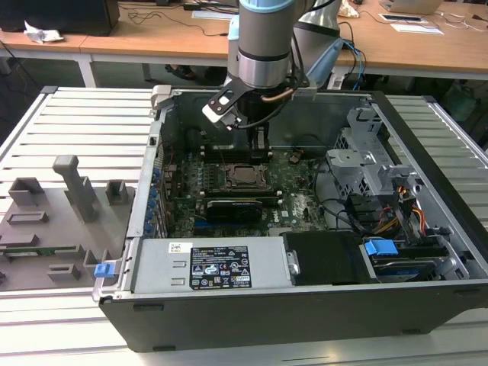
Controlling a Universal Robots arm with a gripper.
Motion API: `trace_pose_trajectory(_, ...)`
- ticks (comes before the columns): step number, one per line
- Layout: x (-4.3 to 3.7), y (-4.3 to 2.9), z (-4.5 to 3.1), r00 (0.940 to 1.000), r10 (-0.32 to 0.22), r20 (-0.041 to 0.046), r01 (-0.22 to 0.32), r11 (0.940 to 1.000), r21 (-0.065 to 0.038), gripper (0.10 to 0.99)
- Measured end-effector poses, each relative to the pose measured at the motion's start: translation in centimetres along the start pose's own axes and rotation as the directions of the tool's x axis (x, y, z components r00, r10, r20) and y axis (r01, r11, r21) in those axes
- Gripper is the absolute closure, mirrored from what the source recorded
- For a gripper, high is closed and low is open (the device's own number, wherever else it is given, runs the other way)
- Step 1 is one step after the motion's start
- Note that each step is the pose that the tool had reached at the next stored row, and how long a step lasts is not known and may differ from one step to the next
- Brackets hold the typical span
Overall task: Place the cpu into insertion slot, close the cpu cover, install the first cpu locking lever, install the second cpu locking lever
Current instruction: 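Close the cpu cover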
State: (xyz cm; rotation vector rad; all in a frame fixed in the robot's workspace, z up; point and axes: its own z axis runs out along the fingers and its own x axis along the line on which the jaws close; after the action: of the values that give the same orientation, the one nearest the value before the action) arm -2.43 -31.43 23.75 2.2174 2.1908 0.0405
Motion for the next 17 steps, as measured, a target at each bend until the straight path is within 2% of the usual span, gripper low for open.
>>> trace_pose_trajectory(5,-0.01,-0.71,0.01,1.0,0.0,0.0,0.0,1.0,0.0,0.98)
trace_pose_trajectory(17,-0.01,-1.38,0.07,1.0,0.0,-0.0001,0.0,1.0,0.0,0.98)
